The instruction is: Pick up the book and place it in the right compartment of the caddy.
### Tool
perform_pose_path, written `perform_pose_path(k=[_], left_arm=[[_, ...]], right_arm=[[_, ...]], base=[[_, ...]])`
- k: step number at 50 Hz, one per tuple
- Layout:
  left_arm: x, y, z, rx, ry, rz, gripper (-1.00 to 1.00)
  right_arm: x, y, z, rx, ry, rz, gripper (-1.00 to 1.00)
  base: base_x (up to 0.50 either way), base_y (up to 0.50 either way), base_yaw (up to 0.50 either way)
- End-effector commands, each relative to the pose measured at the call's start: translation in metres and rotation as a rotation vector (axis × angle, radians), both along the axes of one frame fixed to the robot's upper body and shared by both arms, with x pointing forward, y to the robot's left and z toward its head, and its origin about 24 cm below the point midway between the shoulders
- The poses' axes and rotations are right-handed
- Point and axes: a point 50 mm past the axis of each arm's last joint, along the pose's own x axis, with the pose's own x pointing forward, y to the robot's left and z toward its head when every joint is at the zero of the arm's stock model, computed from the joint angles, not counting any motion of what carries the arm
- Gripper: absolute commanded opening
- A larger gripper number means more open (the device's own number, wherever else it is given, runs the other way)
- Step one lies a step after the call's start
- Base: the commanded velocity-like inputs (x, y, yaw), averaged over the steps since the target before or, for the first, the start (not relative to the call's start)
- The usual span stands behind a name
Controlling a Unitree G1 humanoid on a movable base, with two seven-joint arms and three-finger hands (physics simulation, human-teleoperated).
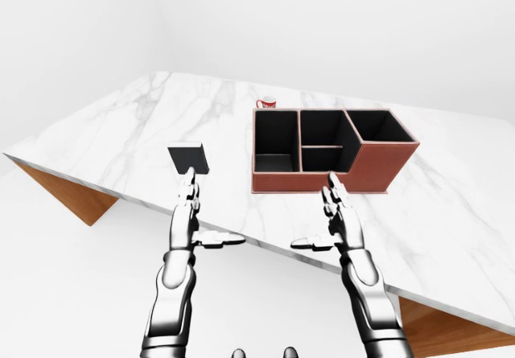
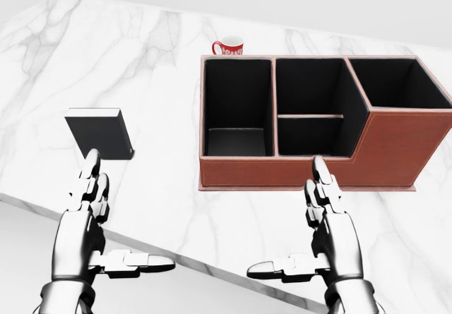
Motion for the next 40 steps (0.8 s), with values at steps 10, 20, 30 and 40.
perform_pose_path(k=[10,20,30,40], left_arm=[[-0.008,0.008,0.039,0.018,-0.118,0.03,1.0],[-0.02,0.006,0.068,0.021,-0.29,0.008,1.0],[-0.034,0.005,0.091,0.028,-0.409,-0.013,1.0],[-0.043,0.01,0.105,0.005,-0.487,-0.007,1.0]], right_arm=[[-0.003,-0.004,0.028,0.005,-0.084,-0.031,1.0],[-0.009,-0.005,0.046,-0.006,-0.197,-0.042,1.0],[-0.019,-0.005,0.067,-0.009,-0.291,-0.059,1.0],[-0.023,-0.005,0.069,-0.003,-0.299,-0.06,1.0]], base=[[0.0,0.0,0.0],[0.0,0.0,0.0],[0.0,0.0,0.0],[0.0,0.0,0.0]])
